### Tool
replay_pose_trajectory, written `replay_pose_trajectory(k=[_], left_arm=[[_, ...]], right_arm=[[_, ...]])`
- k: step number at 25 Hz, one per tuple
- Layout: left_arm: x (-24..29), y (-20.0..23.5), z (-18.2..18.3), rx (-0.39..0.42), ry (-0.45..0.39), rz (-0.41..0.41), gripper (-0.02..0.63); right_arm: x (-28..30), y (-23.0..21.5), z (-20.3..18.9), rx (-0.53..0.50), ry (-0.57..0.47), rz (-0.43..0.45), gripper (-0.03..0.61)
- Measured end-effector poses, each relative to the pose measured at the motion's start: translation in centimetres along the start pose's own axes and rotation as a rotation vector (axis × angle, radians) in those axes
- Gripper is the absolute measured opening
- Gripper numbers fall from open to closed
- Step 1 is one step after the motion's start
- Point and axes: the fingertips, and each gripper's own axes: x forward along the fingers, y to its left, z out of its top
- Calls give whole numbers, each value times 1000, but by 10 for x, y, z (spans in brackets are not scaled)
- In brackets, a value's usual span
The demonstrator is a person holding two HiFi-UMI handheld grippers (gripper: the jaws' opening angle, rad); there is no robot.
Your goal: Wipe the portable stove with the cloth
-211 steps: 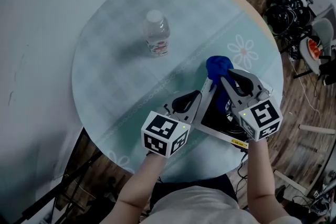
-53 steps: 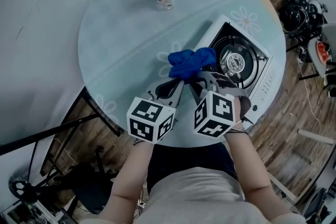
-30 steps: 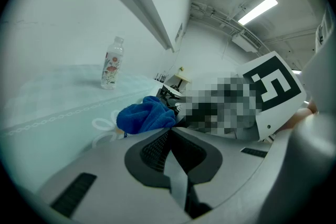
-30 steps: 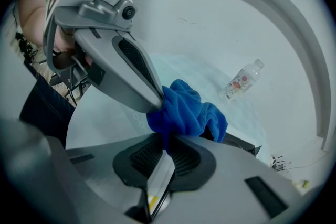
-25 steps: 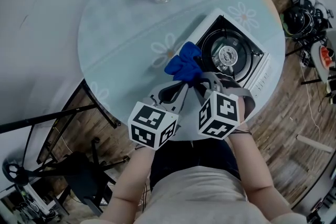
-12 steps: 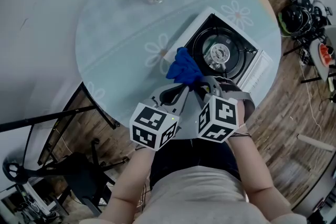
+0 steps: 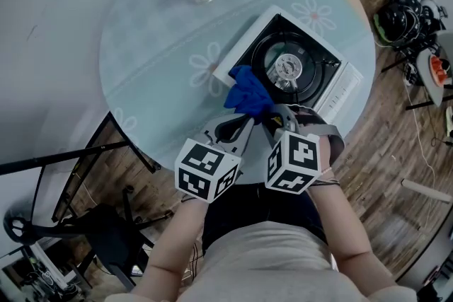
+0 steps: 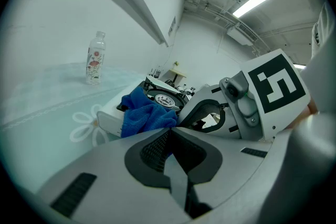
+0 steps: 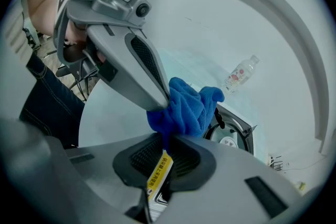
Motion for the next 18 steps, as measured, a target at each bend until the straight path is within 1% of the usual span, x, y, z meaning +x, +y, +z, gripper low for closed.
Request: replay_pose_trajectory(k=[11, 18], left_arm=[[6, -19, -4, 14, 11, -17, 23], [9, -34, -11, 12, 21, -36, 23]], right_arm=[[-11, 12, -18, 3, 23, -6, 55], [-18, 19, -30, 32, 18, -11, 55]])
